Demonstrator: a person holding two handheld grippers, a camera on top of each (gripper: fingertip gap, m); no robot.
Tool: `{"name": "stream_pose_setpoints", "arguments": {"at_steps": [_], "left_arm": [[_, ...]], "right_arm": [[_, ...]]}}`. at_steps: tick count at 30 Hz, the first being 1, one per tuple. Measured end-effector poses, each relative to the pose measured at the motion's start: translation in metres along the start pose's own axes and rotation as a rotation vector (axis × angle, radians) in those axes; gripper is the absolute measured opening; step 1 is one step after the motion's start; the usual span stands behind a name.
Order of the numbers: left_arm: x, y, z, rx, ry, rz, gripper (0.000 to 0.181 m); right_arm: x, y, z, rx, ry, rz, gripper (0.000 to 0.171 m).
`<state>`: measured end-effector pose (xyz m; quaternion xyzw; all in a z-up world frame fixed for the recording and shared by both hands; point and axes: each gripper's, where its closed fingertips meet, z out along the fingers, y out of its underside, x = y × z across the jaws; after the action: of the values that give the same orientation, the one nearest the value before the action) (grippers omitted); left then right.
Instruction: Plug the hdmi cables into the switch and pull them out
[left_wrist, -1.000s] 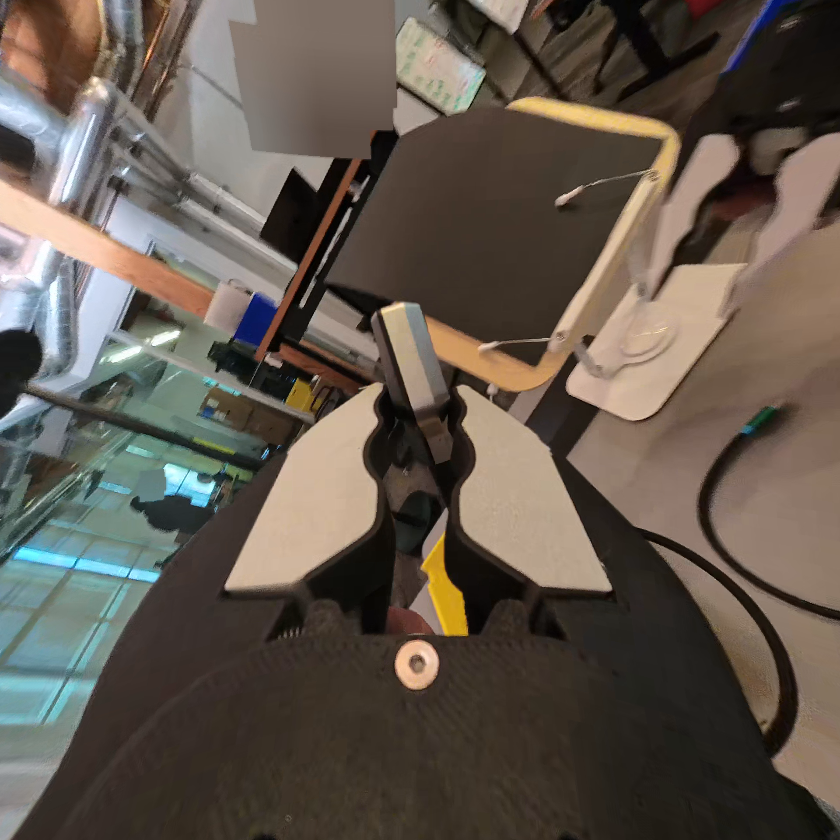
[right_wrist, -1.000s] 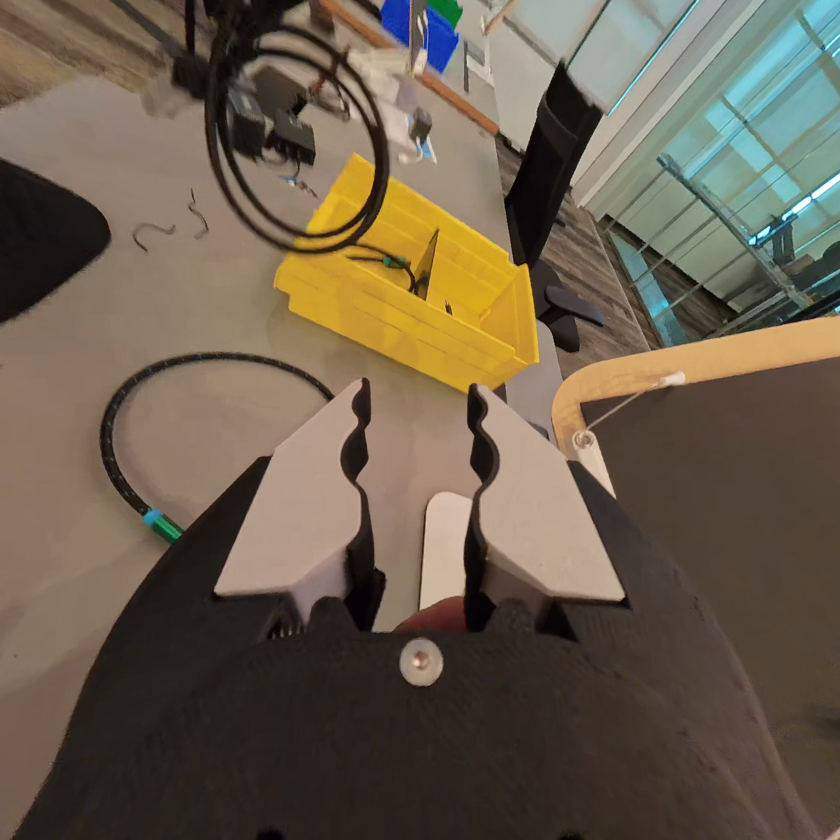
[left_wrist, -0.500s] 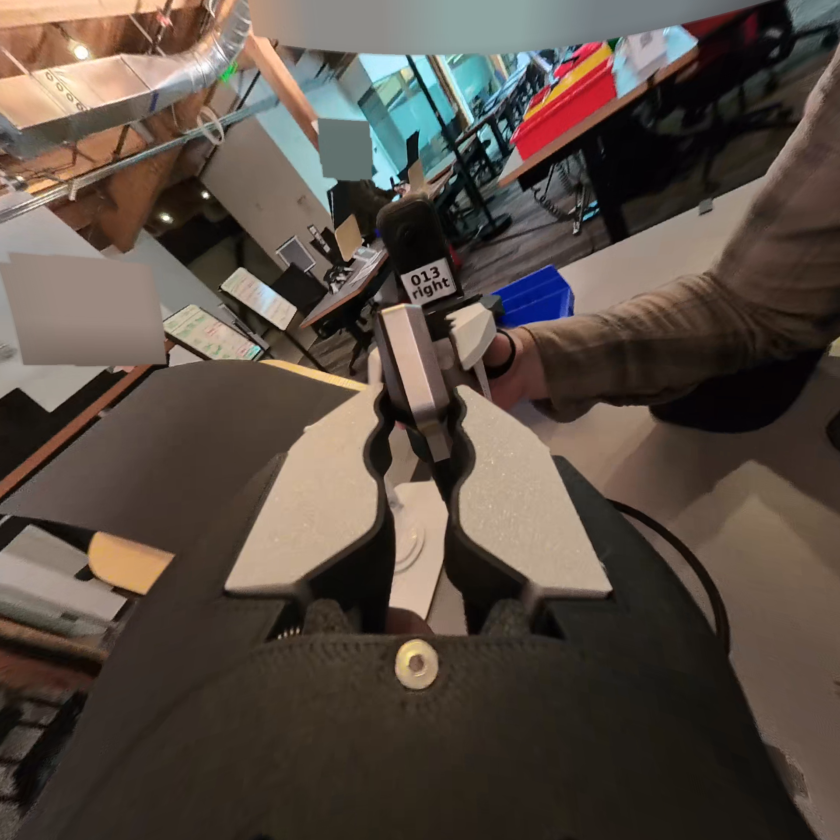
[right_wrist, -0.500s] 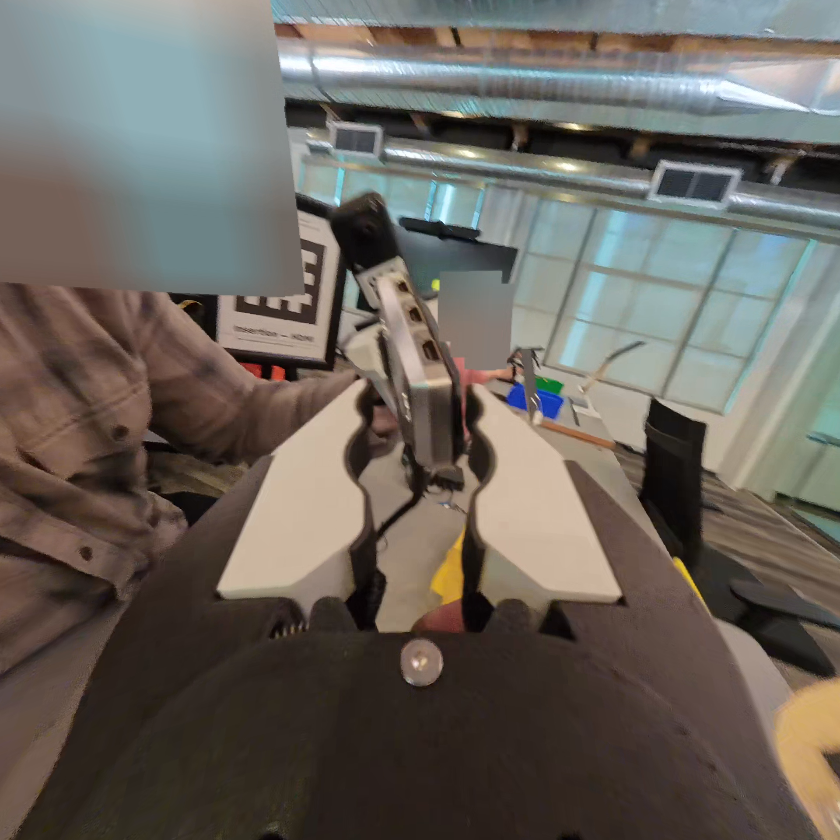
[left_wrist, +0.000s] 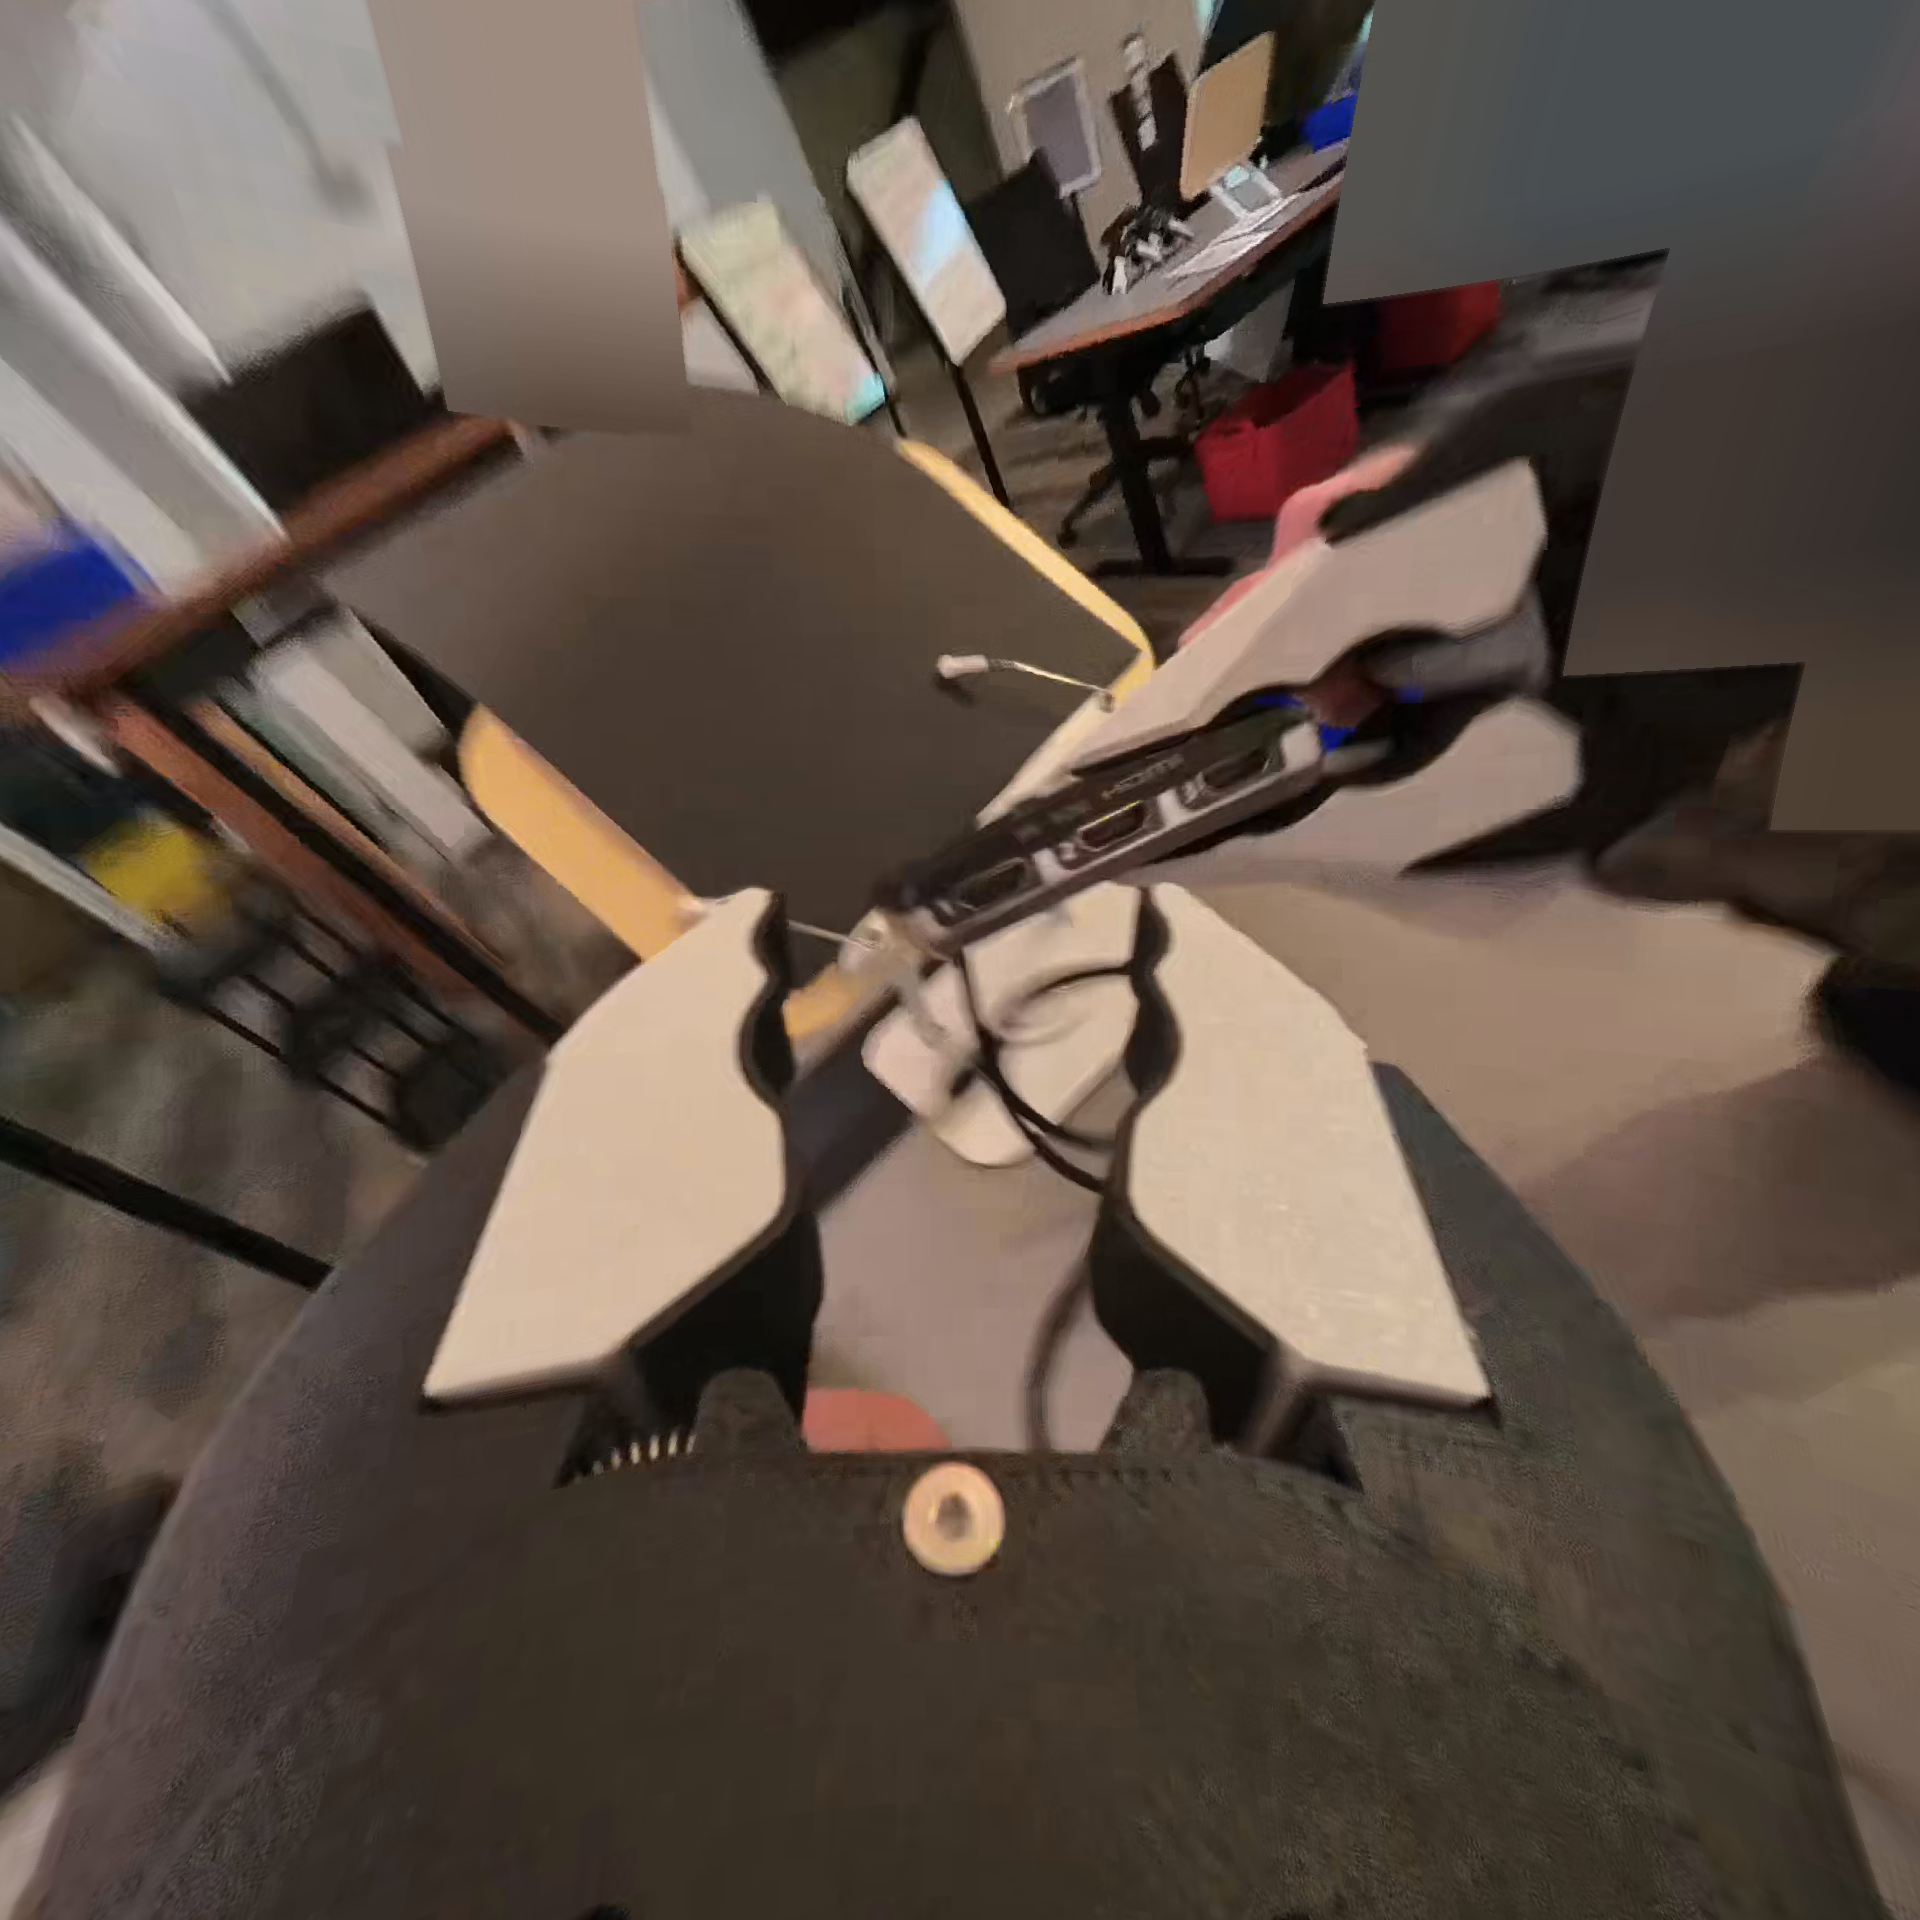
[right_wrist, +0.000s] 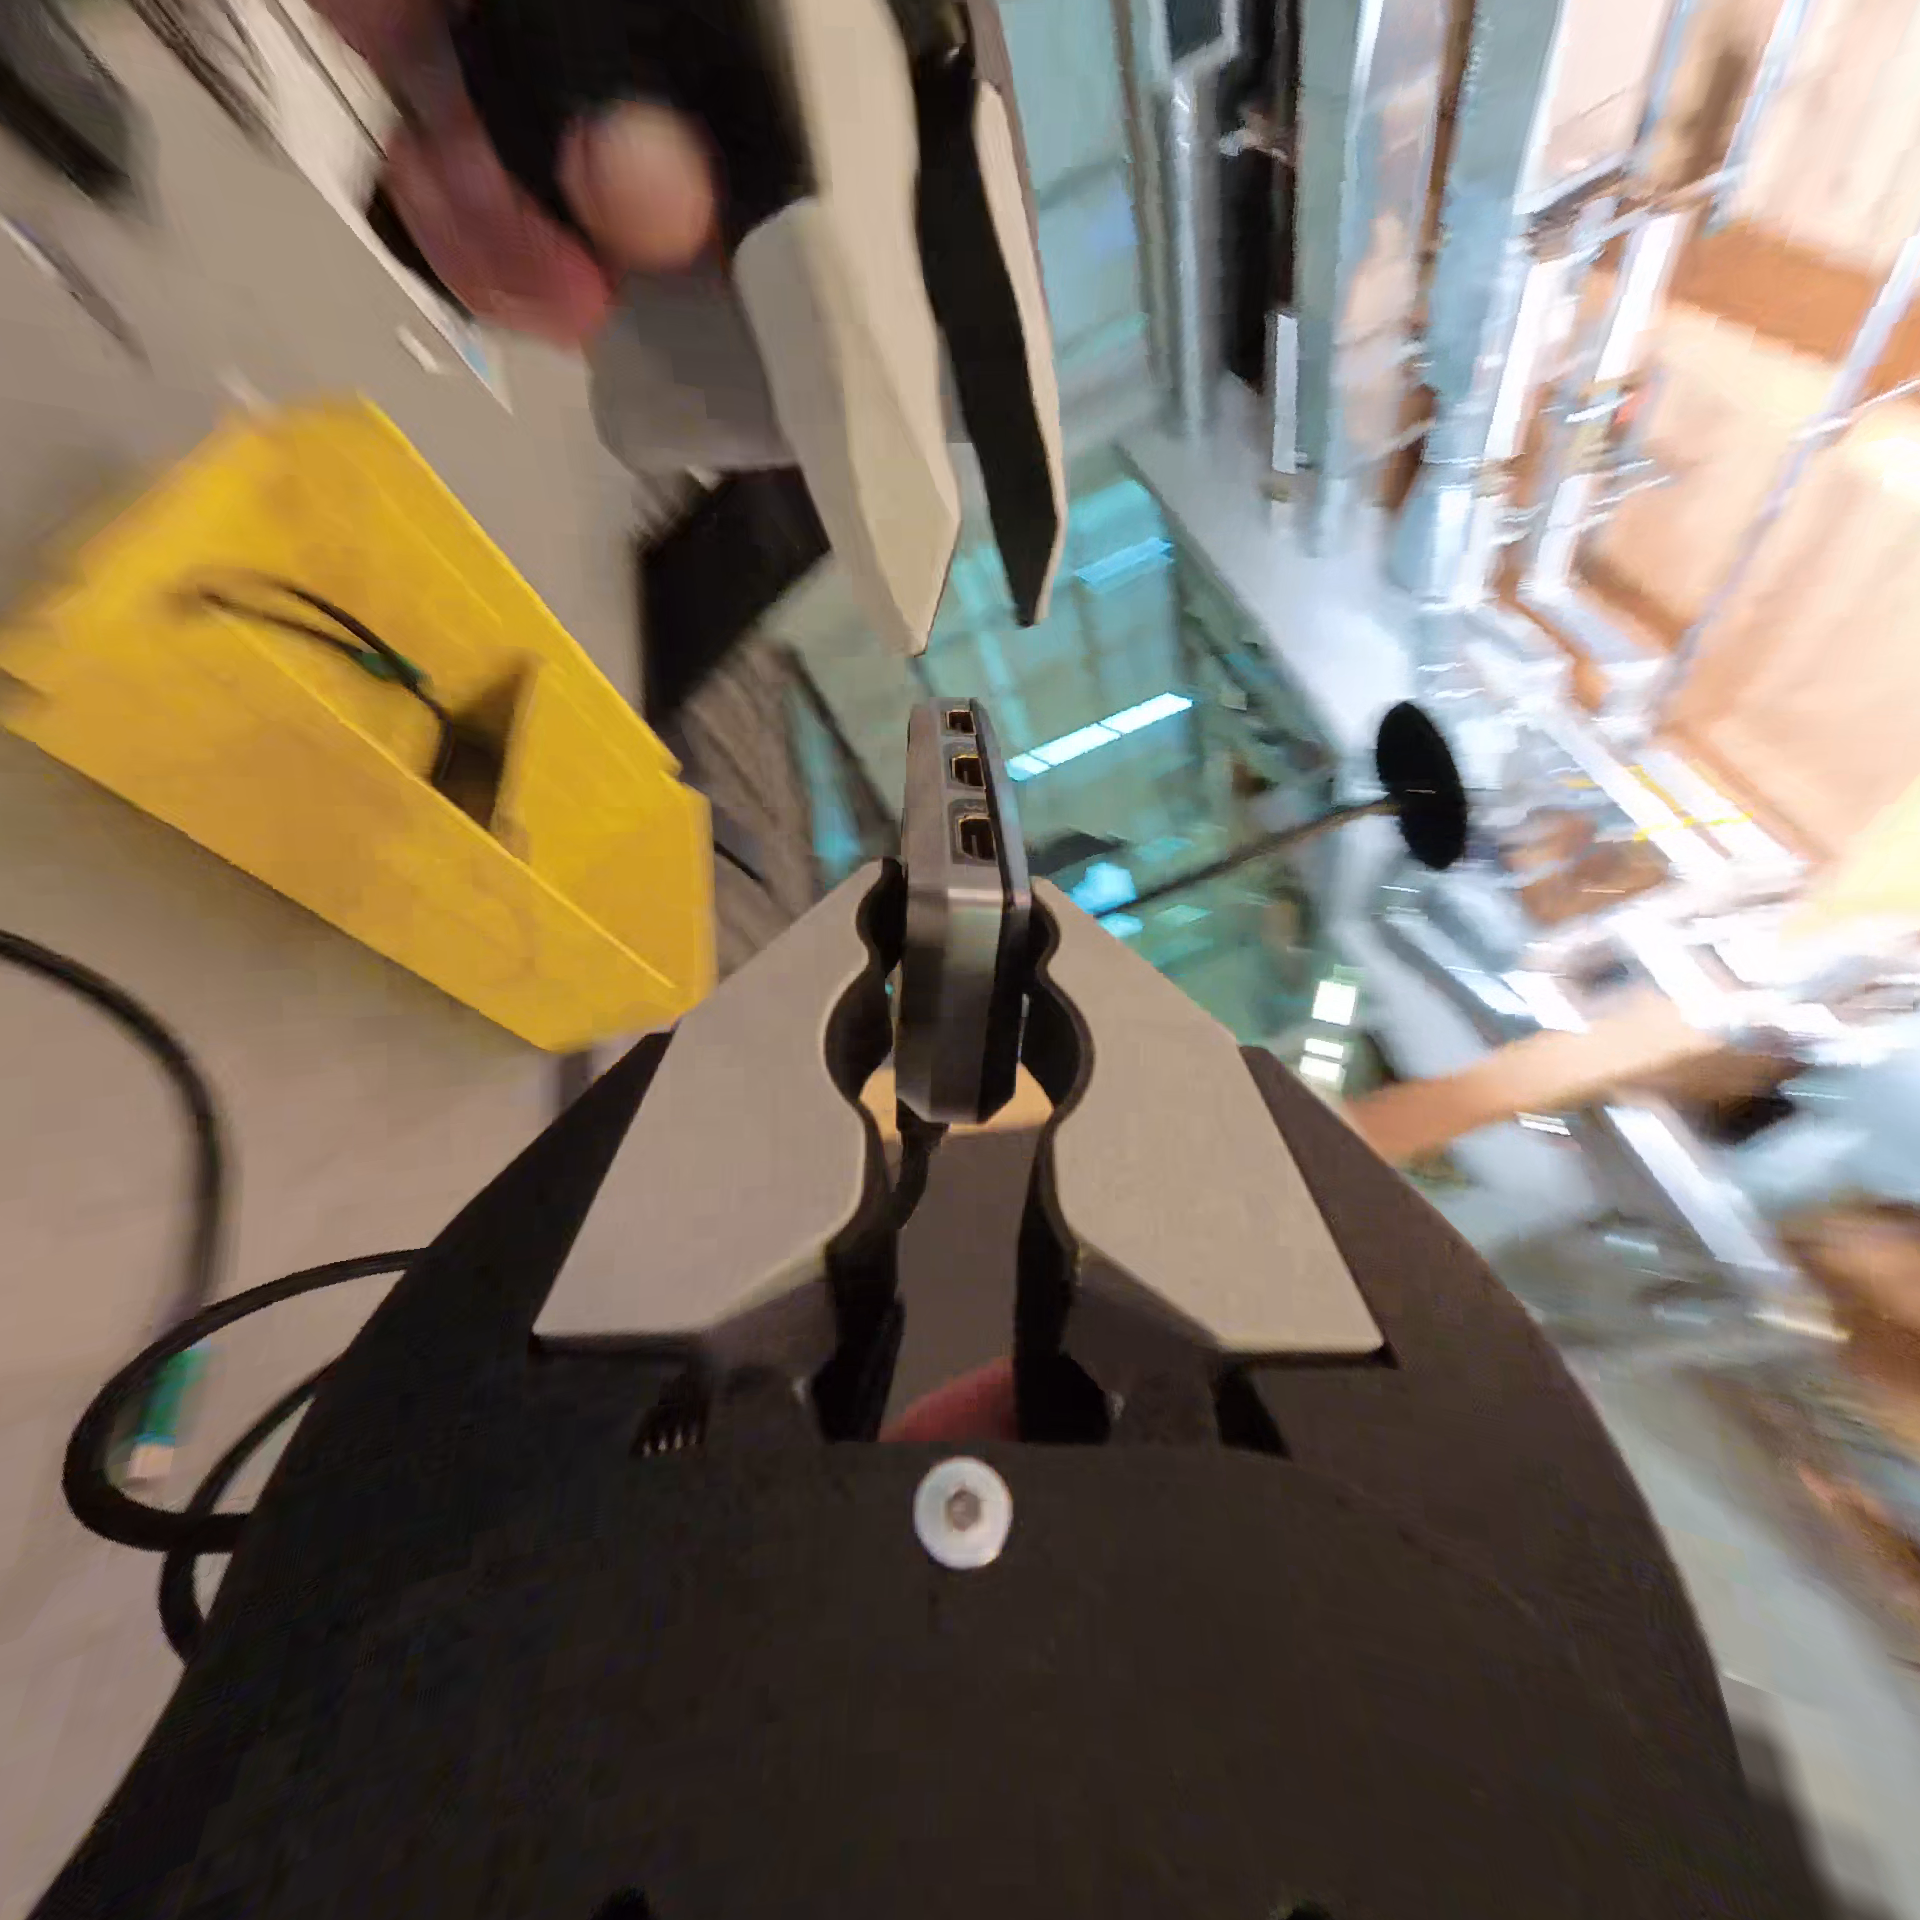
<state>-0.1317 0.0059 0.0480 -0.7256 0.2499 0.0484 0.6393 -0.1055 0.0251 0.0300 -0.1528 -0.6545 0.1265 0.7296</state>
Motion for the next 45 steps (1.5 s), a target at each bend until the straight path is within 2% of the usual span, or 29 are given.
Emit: {"name": "stream_pose_setpoints", "arguments": {"at_steps": [1, 3, 5, 8, 9, 11, 12, 16, 17, 18, 19, 20, 22, 24, 26, 30, 31, 32, 33, 35, 37, 38, 40, 45], "left_arm": [[0.003, 0.002, 0.003, -0.004, 0.028, -0.128, 0.076], [0.014, 0.006, 0.008, 0.029, 0.113, -0.411, 0.086], [0.027, 0.010, 0.013, 0.044, 0.219, -0.606, 0.098], [0.022, 0.012, 0.015, 0.116, 0.259, -0.851, 0.086], [0.017, 0.015, 0.014, 0.132, 0.256, -0.898, 0.075], [0.007, 0.023, 0.010, 0.179, 0.224, -0.962, 0.045], [0.007, 0.027, 0.008, 0.193, 0.228, -0.984, 0.038], [0.006, 0.040, 0.000, 0.211, 0.197, -1.016, 0.033], [0.004, 0.043, -0.002, 0.217, 0.185, -1.004, 0.032], [0.004, 0.044, -0.005, 0.226, 0.197, -0.992, 0.028], [0.005, 0.047, -0.006, 0.217, 0.212, -0.983, 0.025], [0.003, 0.050, -0.008, 0.207, 0.203, -0.963, 0.024], [0.001, 0.052, -0.012, 0.196, 0.227, -0.925, 0.023], [-0.004, 0.054, -0.014, 0.186, 0.209, -0.927, 0.022], [0.000, 0.055, -0.012, 0.176, 0.216, -0.920, 0.021], [0.009, 0.054, -0.004, 0.167, 0.207, -0.931, 0.021], [0.010, 0.055, -0.002, 0.169, 0.193, -0.940, 0.021], [0.011, 0.056, 0.000, 0.183, 0.177, -0.955, 0.021], [0.013, 0.059, 0.002, 0.187, 0.165, -0.975, 0.021], [0.019, 0.062, 0.004, 0.205, 0.177, -1.013, 0.022], [0.025, 0.063, 0.007, 0.232, 0.182, -1.045, 0.022], [0.027, 0.063, 0.008, 0.245, 0.180, -1.055, 0.022], [0.030, 0.066, 0.009, 0.262, 0.185, -1.094, 0.021], [0.036, 0.072, 0.011, 0.291, 0.220, -1.119, 0.023]], "right_arm": [[0.002, 0.001, 0.004, -0.045, 0.069, -0.097, 0.017], [0.004, 0.001, 0.009, -0.094, 0.171, -0.226, 0.018], [0.000, -0.003, 0.014, -0.102, 0.234, -0.307, 0.018], [-0.010, -0.012, 0.019, -0.083, 0.294, -0.365, 0.018], [-0.015, -0.015, 0.021, -0.072, 0.299, -0.379, 0.017], [-0.024, -0.022, 0.024, -0.048, 0.304, -0.393, 0.017], [-0.028, -0.025, 0.024, -0.038, 0.303, -0.397, 0.017], [-0.044, -0.027, 0.031, 0.004, 0.282, -0.393, 0.020], [-0.051, -0.027, 0.034, 0.017, 0.239, -0.381, 0.026], [-0.061, -0.030, 0.035, 0.053, 0.173, -0.346, 0.038], [-0.069, -0.033, 0.035, 0.099, 0.098, -0.290, 0.058], [-0.072, -0.033, 0.034, 0.110, 0.038, -0.234, 0.068], [-0.073, -0.027, 0.032, 0.089, -0.090, -0.081, 0.075], [-0.066, -0.017, 0.029, 0.059, -0.143, 0.027, 0.084], [-0.068, -0.003, 0.031, -0.037, -0.211, 0.112, 0.095], [-0.094, 0.004, 0.036, -0.131, -0.336, 0.204, 0.084], [-0.095, 0.009, 0.038, -0.158, -0.332, 0.215, 0.069], [-0.099, 0.013, 0.038, -0.180, -0.348, 0.223, 0.063], [-0.104, 0.016, 0.038, -0.206, -0.369, 0.237, 0.063], [-0.102, 0.023, 0.040, -0.239, -0.354, 0.278, 0.043], [-0.108, 0.025, 0.042, -0.235, -0.396, 0.408, 0.051], [-0.115, 0.022, 0.040, -0.207, -0.458, 0.453, 0.041], [-0.118, 0.022, 0.037, -0.147, -0.503, 0.449, 0.039], [-0.128, 0.027, 0.025, -0.175, -0.618, 0.459, 0.037]]}}
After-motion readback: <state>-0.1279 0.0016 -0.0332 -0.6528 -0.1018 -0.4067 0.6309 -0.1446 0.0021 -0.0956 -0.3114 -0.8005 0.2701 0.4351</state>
